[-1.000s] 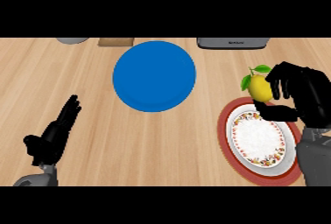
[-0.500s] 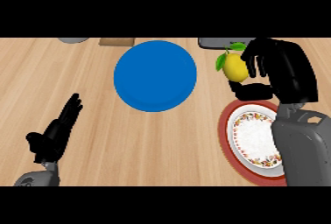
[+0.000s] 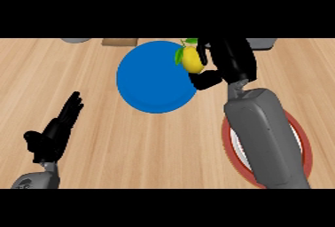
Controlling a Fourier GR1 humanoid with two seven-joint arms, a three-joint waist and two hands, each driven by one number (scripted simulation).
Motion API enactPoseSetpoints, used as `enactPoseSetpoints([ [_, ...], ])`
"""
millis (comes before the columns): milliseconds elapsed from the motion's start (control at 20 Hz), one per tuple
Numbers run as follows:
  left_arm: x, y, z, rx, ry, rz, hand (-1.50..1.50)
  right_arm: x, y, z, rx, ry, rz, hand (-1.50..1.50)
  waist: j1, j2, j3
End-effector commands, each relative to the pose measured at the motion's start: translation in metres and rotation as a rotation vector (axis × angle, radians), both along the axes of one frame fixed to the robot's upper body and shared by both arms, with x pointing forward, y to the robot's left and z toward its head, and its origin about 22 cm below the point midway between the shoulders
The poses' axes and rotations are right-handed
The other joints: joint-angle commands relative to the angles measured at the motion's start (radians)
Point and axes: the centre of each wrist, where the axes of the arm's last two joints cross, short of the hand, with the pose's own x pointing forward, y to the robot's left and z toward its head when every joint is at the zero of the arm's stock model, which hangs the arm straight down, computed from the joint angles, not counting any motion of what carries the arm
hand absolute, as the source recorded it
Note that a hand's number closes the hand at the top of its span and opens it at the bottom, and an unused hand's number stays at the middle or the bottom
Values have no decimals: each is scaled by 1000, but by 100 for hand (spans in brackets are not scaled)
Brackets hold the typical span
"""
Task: Pick the lemon from the plate and place it in the plate
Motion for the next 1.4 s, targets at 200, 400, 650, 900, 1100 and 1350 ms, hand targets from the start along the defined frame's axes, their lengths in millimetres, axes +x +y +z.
enactPoseSetpoints([
  [200, -4, -4, -3, 2, -14, -14, 0, 37, 51, -42, 17, 38, 5, 150, 18, 5, 0],
  [400, 3, -11, -14, -11, -7, -28, 0, 50, 65, -57, 16, 63, 5, 150, 32, 10, 0],
  [650, 18, -13, 2, 0, -14, -51, 0, 56, 66, -57, 234, 82, -141, -150, 50, 15, 0],
  [900, 10, -20, -1, 8, -23, -61, 0, 68, 66, -70, 205, 149, -199, -150, 72, 20, 0],
  [1100, 15, -16, -8, 5, -33, -62, 0, 68, 67, -67, 347, 133, -203, -150, 62, 19, 0],
  [1350, 12, -13, -2, 9, -5, -45, 0, 71, 53, -56, 625, 42, -231, -150, 40, 14, 1],
])
